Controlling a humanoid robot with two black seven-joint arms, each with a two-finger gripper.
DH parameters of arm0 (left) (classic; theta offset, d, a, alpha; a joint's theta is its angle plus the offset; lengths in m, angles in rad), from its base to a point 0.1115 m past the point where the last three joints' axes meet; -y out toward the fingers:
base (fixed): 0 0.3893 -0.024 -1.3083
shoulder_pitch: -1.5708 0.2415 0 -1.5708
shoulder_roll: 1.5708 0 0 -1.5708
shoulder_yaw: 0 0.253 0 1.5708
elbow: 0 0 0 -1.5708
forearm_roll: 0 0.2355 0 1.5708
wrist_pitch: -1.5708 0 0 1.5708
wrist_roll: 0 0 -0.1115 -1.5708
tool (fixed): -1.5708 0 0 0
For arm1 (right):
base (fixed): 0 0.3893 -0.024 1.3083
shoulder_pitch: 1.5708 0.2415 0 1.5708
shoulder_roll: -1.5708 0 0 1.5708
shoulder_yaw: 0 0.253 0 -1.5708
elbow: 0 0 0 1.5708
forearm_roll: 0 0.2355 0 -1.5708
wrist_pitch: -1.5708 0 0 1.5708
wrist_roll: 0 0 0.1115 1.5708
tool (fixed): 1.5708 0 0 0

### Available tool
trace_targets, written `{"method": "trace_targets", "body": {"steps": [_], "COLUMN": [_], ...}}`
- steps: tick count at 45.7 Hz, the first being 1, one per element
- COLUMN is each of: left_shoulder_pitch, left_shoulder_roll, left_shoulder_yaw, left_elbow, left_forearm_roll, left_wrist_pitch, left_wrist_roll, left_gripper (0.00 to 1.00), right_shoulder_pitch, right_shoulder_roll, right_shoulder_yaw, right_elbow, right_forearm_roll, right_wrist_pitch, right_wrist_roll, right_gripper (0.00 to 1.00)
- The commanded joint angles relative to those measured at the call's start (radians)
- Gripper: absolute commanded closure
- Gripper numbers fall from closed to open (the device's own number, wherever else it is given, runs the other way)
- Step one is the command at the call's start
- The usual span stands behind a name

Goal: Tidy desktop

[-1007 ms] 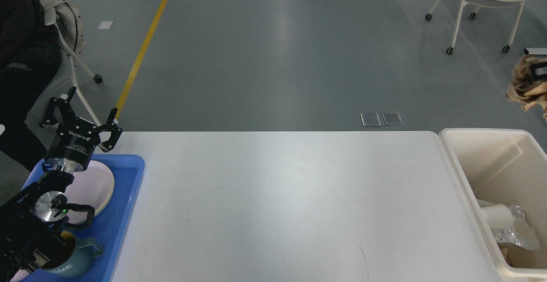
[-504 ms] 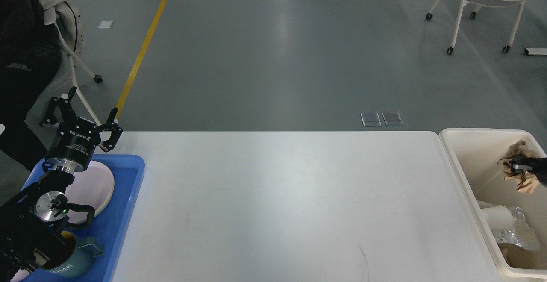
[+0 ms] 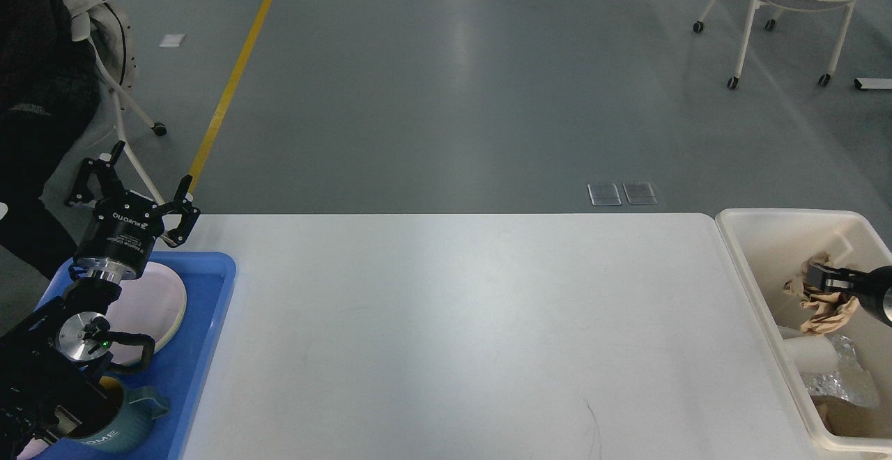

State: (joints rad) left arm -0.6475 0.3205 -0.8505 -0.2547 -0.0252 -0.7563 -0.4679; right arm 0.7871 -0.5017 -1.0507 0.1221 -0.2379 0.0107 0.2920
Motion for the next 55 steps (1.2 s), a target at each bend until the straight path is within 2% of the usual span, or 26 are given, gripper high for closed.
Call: {"method": "trace_targets", "body": {"steps": [1, 6, 9, 17, 20, 21, 27, 32, 35, 38, 40, 44, 48, 55], "left_shoulder_pitch": [0.000, 0.000, 0.000, 0.000, 0.000, 0.000, 0.000, 0.000, 0.000, 0.000, 0.000, 0.000, 0.000, 0.000], "left_shoulder_roll": [0.000, 0.000, 0.000, 0.000, 0.000, 0.000, 0.000, 0.000, 0.000, 0.000, 0.000, 0.000, 0.000, 0.000], "left_shoulder_yaw": [0.001, -0.001, -0.001, -0.001, -0.001, -0.001, -0.001, 0.001, -0.001, 0.001, -0.001, 0.001, -0.001, -0.001], "left_elbow": [0.000, 0.000, 0.000, 0.000, 0.000, 0.000, 0.000, 0.000, 0.000, 0.000, 0.000, 0.000, 0.000, 0.000], "left_forearm_roll": [0.001, 0.001, -0.001, 0.001, 0.001, 0.001, 0.001, 0.001, 0.001, 0.001, 0.001, 0.001, 0.001, 0.001], "left_wrist_pitch": [0.000, 0.000, 0.000, 0.000, 0.000, 0.000, 0.000, 0.000, 0.000, 0.000, 0.000, 0.000, 0.000, 0.000], "left_wrist_roll": [0.000, 0.000, 0.000, 0.000, 0.000, 0.000, 0.000, 0.000, 0.000, 0.000, 0.000, 0.000, 0.000, 0.000], "left_gripper": [0.00, 0.00, 0.00, 0.00, 0.00, 0.00, 0.00, 0.00, 0.00, 0.00, 0.00, 0.00, 0.00, 0.00], "right_shoulder_pitch": [0.000, 0.001, 0.023, 0.208, 0.231, 0.254, 0.268, 0.259, 0.239, 0.199, 0.167, 0.101, 0.049, 0.038], "right_shoulder_roll": [-0.001, -0.003, -0.001, 0.018, 0.054, 0.069, 0.138, 0.238, 0.287, 0.328, 0.359, 0.410, 0.442, 0.459], "right_shoulder_yaw": [0.018, 0.072, 0.173, 0.804, 1.029, 1.161, 1.512, 1.730, 1.793, 1.838, 1.854, 1.858, 1.862, 1.868], "right_elbow": [0.001, 0.002, 0.002, 0.048, 0.128, 0.192, 0.341, 0.361, 0.350, 0.329, 0.298, 0.252, 0.260, 0.260], "right_forearm_roll": [0.002, 0.003, 0.032, 0.284, 0.333, 0.347, 0.354, 0.364, 0.364, 0.364, 0.368, 0.368, 0.370, 0.373], "right_wrist_pitch": [0.000, -0.003, -0.008, -0.002, -0.002, -0.003, -0.003, 0.006, 0.069, 0.205, 0.288, 0.388, 0.420, 0.423], "right_wrist_roll": [0.001, 0.004, 0.009, 0.003, 0.003, 0.003, 0.003, 0.006, 0.013, 0.027, 0.062, 0.166, 0.231, 0.240], "right_gripper": [0.00, 0.00, 0.00, 0.00, 0.00, 0.00, 0.00, 0.00, 0.00, 0.00, 0.00, 0.00, 0.00, 0.00]}}
